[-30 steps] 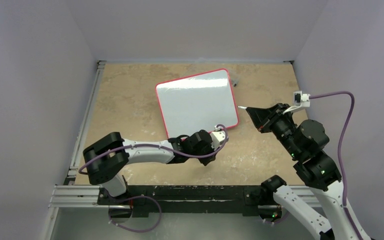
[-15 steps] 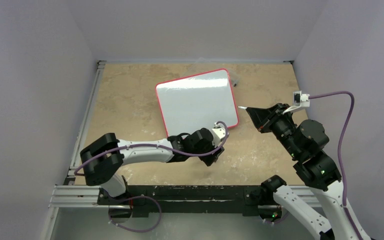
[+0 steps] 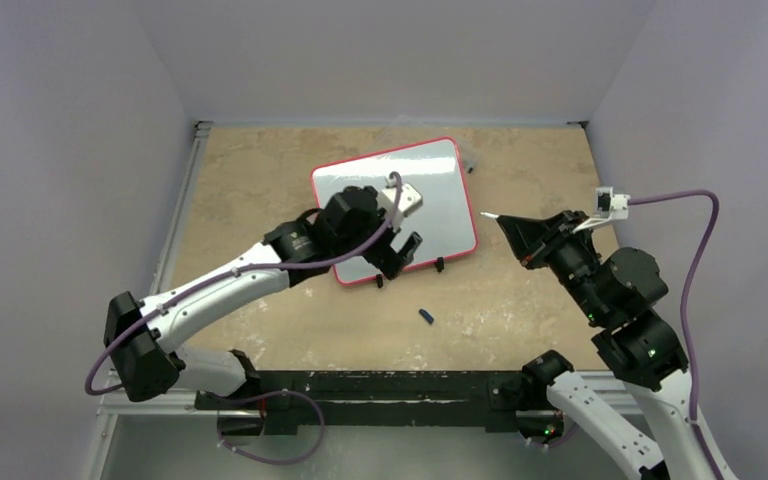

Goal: Write a sentence on the whiteboard
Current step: Place the pen cap at the center of the board, then write a sentence on the whiteboard.

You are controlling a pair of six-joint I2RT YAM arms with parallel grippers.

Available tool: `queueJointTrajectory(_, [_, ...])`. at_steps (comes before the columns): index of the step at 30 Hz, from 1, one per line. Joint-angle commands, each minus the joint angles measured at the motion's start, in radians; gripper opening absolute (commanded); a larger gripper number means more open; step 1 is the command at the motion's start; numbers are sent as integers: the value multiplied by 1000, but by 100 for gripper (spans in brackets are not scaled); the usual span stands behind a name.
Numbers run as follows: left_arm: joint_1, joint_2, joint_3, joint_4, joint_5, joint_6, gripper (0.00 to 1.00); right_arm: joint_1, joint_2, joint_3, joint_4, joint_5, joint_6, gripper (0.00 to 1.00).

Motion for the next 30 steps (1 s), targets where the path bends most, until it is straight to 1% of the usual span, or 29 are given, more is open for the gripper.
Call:
queueJointTrajectory(1, [133, -62, 83, -119, 106, 60, 100, -2, -15, -14, 39, 5, -3, 0])
queueJointTrajectory(4, [213, -65, 143, -144, 118, 96, 100, -2, -18, -24, 43, -7, 4, 0])
queueJointTrajectory(8, [350, -37, 225, -165, 216, 106, 100, -1, -20, -26, 41, -18, 6, 0])
queueJointTrajectory(11, [422, 12, 290, -175, 280, 118, 100, -2, -23, -31, 41, -22, 8, 0])
queueJointTrajectory(14, [485, 93, 368, -188, 373, 112, 100, -2, -24, -39, 45, -29, 13, 0])
queueJointTrajectory(20, [603, 240, 513, -220, 522, 84, 94, -1, -27, -43, 33, -35, 11, 0])
queueJointTrajectory(25, [677, 415, 705, -319, 627, 105, 85, -2, -23, -51, 34, -42, 10, 0])
queueJointTrajectory(30, [719, 578, 883, -452, 757, 157, 81, -1, -19, -47, 30, -53, 9, 0])
